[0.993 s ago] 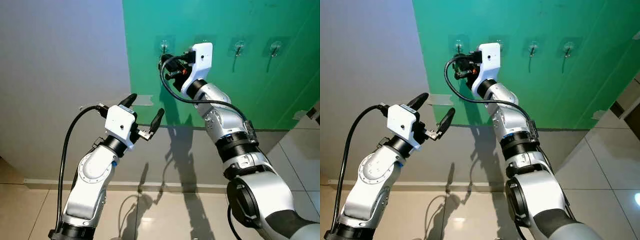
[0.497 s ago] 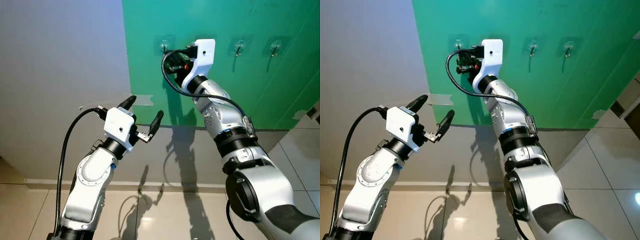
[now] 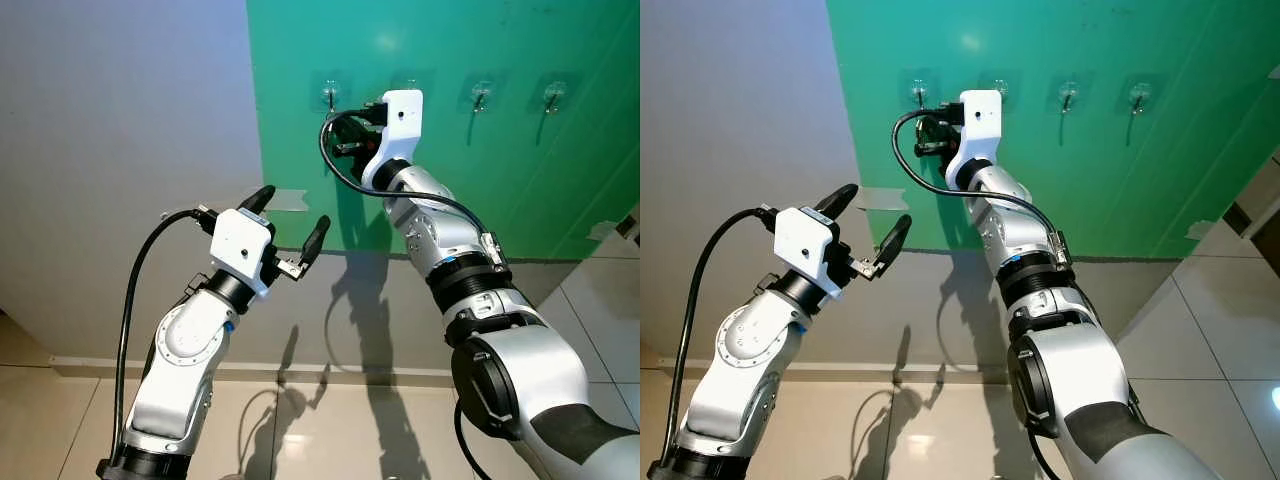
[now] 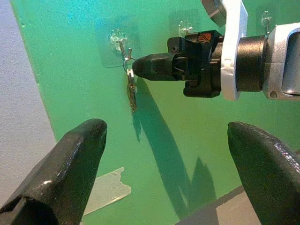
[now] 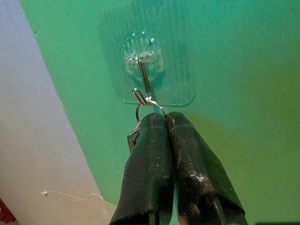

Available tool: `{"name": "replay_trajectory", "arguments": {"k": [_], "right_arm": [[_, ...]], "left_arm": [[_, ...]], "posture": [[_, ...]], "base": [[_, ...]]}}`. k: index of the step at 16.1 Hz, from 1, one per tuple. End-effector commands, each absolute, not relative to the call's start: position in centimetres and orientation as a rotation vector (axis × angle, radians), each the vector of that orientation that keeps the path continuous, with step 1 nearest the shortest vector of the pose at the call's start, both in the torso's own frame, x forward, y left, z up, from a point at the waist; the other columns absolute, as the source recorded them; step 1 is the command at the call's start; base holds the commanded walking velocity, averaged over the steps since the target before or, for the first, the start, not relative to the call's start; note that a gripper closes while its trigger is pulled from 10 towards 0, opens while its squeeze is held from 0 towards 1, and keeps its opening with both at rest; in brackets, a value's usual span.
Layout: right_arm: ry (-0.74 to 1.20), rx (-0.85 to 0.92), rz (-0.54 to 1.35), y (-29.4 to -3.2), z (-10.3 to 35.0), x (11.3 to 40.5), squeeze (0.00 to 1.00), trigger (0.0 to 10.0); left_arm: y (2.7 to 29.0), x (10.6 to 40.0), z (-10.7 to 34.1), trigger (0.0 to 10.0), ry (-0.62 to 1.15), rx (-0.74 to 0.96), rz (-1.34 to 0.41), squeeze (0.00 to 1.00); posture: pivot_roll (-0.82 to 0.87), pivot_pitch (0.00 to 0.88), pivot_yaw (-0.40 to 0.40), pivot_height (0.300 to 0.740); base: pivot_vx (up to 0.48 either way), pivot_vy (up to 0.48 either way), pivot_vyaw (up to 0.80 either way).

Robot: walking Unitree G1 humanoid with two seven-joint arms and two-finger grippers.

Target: Hang keys on a hook

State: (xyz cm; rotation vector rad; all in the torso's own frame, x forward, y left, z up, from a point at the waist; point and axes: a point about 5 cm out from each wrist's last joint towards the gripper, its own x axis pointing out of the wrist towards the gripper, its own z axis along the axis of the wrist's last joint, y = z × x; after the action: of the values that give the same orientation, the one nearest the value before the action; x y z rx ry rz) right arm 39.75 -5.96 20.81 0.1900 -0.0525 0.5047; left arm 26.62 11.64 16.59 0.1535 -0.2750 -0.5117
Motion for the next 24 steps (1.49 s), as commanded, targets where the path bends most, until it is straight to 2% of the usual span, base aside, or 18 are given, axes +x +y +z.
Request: {"name": "replay_trajectory", "arguments": {"k": [1,3,4,14,18,21,22,23,24], "right_arm": [[-0.021,0.158,0.493,-6.2,20.4,39.9,0.00,10.0],[-0.033,0.170,0.504,-6.3,20.4,39.8,0.00,10.0],[-0.055,0.187,0.501,-6.4,20.7,39.8,1.00,10.0],[-0.167,0.265,0.546,-7.5,20.8,38.6,1.00,10.0],[-0.228,0.268,0.538,-8.8,20.9,37.1,1.00,10.0],[-0.279,0.176,0.508,-10.0,21.0,34.3,1.00,10.0],[-0.290,0.099,0.453,-11.0,20.6,33.0,0.23,10.0],[-0.292,0.046,0.395,-11.8,20.2,32.1,0.00,10.0],[-0.248,-0.017,0.252,-13.8,18.7,30.4,0.00,10.0]], "left_arm": [[11.3,26.8,16.5,10.0,-0.263,0.158,-0.534,0.00],[11.5,26.8,16.4,10.0,-0.263,0.160,-0.527,0.00],[11.6,26.8,16.4,10.0,-0.265,0.163,-0.522,0.00],[12.5,27.1,16.0,10.0,-0.251,0.174,-0.459,0.00],[12.7,28.2,16.3,10.0,-0.258,0.163,-0.430,0.00],[12.9,29.4,16.0,10.0,-0.245,0.190,-0.361,0.00],[13.1,29.3,16.0,10.0,-0.241,0.170,-0.317,0.00],[13.5,29.2,15.9,10.0,-0.225,0.134,-0.274,0.00],[14.2,28.3,14.6,10.0,-0.164,0.142,-0.230,0.00]], "posture": [[-0.03,0.000,-0.011,0.740],[-0.03,0.000,-0.012,0.740],[-0.03,0.000,-0.012,0.740],[-0.05,0.000,0.011,0.740],[-0.10,0.000,0.051,0.740],[-0.12,0.000,0.071,0.740],[-0.12,0.000,0.064,0.740],[-0.12,0.000,0.057,0.740],[-0.12,0.000,0.040,0.740]], "base": [[0.000,0.000,0.00],[0.000,0.000,0.00],[0.000,0.000,0.00],[0.000,0.000,0.00],[0.000,0.000,0.00],[0.000,0.000,0.00],[0.000,0.000,0.00],[0.000,0.000,0.00],[0.000,0.000,0.00]]}}
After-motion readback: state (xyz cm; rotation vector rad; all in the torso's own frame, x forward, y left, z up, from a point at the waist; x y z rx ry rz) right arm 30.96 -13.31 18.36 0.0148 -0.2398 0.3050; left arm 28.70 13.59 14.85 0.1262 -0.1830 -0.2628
